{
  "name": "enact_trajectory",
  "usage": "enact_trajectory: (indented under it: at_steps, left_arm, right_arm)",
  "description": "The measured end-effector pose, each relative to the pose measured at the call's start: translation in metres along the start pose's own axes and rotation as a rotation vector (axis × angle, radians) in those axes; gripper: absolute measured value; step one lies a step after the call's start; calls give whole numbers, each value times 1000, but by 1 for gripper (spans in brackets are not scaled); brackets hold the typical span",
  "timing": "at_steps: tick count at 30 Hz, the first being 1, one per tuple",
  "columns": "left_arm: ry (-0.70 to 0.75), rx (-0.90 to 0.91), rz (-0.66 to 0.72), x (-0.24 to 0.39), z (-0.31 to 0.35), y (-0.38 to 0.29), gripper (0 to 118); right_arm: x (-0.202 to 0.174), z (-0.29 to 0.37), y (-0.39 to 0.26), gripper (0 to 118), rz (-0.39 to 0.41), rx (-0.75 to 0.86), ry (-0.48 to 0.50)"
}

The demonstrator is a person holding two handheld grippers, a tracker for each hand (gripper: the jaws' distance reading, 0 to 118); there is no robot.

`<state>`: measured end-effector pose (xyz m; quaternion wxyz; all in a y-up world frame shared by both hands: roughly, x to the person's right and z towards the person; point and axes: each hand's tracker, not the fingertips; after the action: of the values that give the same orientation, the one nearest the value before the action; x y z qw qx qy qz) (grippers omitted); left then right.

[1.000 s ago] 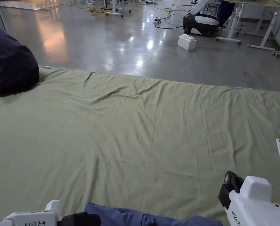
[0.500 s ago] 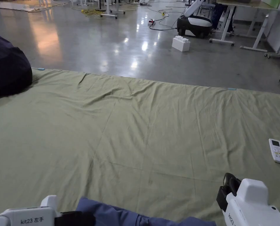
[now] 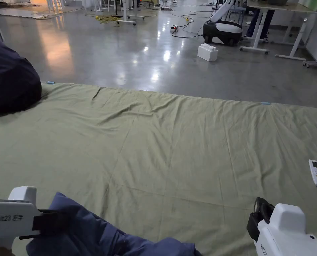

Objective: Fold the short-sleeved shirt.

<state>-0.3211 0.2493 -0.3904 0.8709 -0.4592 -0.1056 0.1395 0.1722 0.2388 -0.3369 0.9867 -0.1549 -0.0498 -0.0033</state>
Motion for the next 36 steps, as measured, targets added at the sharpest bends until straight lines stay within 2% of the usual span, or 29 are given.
enact_trajectory:
  at_steps: [8,18,27,30,34,36]
  left_arm:
    - [11,4,-113,73,-4,-14,14]
    - [-65,-39,-206,148,-38,-36,14]
    - [-101,-170,-184,214,-119,-79,14]
    - [-105,-186,-91,216,-139,-87,15]
    - [-124,-160,-72,208,-143,-92,16]
    - [-173,-157,-61,201,-135,-89,23]
  right_arm:
    - [-6,-1,-1,0,-3,-3,17]
    - [-6,1,-1,0,-2,-6,17]
    - [1,4,-7,0,-14,-19,4]
    - [5,6,-8,0,-14,-22,-4]
    - [11,7,-10,0,-20,-26,-16]
    - [13,7,-10,0,-20,-26,-20]
